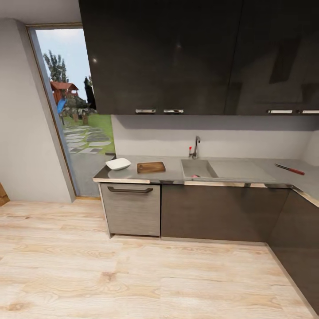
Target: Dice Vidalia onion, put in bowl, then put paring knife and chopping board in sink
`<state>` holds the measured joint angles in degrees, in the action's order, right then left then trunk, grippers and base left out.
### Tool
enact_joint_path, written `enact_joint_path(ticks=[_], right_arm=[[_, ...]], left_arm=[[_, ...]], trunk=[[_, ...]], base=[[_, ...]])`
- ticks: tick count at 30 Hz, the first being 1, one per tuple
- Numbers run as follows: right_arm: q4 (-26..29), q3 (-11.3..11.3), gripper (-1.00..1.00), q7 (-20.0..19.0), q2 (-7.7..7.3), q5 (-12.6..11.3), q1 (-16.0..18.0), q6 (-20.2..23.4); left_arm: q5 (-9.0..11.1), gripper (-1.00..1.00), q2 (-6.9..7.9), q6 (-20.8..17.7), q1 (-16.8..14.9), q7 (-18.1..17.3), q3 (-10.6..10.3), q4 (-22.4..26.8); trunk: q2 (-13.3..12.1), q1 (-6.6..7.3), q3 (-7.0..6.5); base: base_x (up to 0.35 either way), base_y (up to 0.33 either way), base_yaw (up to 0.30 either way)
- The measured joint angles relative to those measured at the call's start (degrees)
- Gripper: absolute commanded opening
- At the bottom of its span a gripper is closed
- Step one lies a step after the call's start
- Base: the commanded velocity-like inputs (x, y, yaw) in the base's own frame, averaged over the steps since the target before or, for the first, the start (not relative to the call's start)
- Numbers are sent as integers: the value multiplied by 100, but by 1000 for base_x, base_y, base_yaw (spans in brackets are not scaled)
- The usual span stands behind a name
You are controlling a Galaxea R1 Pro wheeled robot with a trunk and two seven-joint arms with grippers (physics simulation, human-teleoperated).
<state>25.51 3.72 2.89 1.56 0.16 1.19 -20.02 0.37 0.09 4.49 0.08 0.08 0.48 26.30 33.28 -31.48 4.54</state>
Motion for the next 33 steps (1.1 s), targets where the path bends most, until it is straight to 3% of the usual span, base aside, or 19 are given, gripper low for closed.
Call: enact_joint_path(ticks=[26,33], right_arm=[[2,0,100,7,1,0,1,3],[2,1,100,7,-1,0,2,5]], left_arm=[[1,100,-10,-6,0,0,0,-7],[3,100,9,-6,0,0,-6,-138]], trunk=[[-1037,571,-459],[-1039,571,-459]], base=[[0,0,0],[0,0,0]])
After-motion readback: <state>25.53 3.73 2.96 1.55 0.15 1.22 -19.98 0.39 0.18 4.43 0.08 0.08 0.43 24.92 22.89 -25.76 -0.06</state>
